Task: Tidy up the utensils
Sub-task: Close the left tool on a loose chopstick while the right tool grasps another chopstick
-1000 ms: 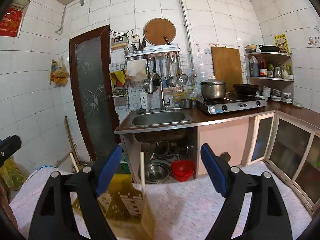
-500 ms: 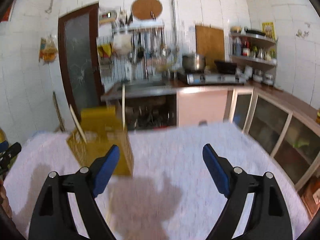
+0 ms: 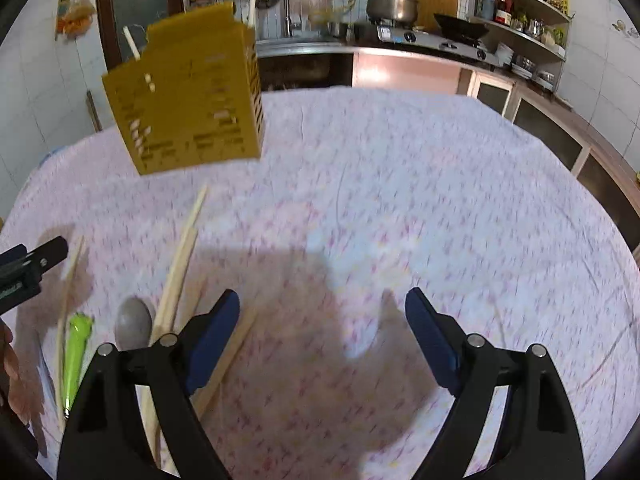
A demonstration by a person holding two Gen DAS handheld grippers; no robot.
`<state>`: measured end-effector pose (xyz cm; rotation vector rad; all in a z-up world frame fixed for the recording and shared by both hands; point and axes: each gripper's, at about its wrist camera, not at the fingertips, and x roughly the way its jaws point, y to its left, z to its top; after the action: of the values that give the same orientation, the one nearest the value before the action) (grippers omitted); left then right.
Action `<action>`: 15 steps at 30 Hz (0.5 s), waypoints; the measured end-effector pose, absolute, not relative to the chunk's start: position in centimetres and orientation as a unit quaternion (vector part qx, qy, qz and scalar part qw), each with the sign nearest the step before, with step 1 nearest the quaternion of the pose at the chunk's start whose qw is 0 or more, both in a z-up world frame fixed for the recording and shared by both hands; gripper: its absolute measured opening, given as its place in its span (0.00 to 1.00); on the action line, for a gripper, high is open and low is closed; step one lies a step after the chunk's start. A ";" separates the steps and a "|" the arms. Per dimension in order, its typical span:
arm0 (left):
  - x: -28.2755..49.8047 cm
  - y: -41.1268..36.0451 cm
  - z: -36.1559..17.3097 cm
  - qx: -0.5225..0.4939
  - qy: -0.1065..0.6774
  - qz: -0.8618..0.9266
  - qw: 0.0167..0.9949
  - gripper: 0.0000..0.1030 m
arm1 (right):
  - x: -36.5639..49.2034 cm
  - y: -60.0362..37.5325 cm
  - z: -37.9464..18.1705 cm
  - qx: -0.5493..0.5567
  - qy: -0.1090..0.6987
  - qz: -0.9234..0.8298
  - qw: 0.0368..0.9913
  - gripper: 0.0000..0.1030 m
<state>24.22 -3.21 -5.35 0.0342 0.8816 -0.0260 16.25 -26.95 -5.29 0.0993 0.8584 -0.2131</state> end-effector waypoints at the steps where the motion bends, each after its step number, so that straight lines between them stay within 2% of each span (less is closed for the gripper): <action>1: 24.5 -3.3 -5.8 0.021 0.432 -0.008 0.902 0.95 | 16.1 -26.7 -5.5 0.047 0.419 -0.105 0.901 0.81; 6: 24.8 -3.5 -6.9 0.025 0.451 -0.006 0.892 0.95 | 15.5 -25.7 -5.8 0.050 0.429 -0.102 0.896 0.80; 8: 24.9 -3.7 -7.3 0.029 0.456 -0.006 0.889 0.95 | 15.4 -25.1 -6.0 0.054 0.435 -0.099 0.893 0.74; 11: 24.8 -3.7 -7.4 0.029 0.456 -0.006 0.890 0.95 | 15.0 -24.6 -6.0 0.063 0.432 -0.099 0.894 0.62; 13: 24.7 -3.7 -7.5 0.025 0.457 -0.006 0.889 0.95 | 15.0 -24.2 -5.9 0.066 0.431 -0.094 0.895 0.45; 15: 24.7 -3.5 -7.4 0.021 0.458 -0.007 0.889 0.95 | 14.9 -23.6 -5.9 0.069 0.431 -0.087 0.896 0.35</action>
<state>24.73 -3.52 -7.43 0.0446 0.9510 -0.0154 14.93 -23.61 -5.87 0.1424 0.8928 -0.1801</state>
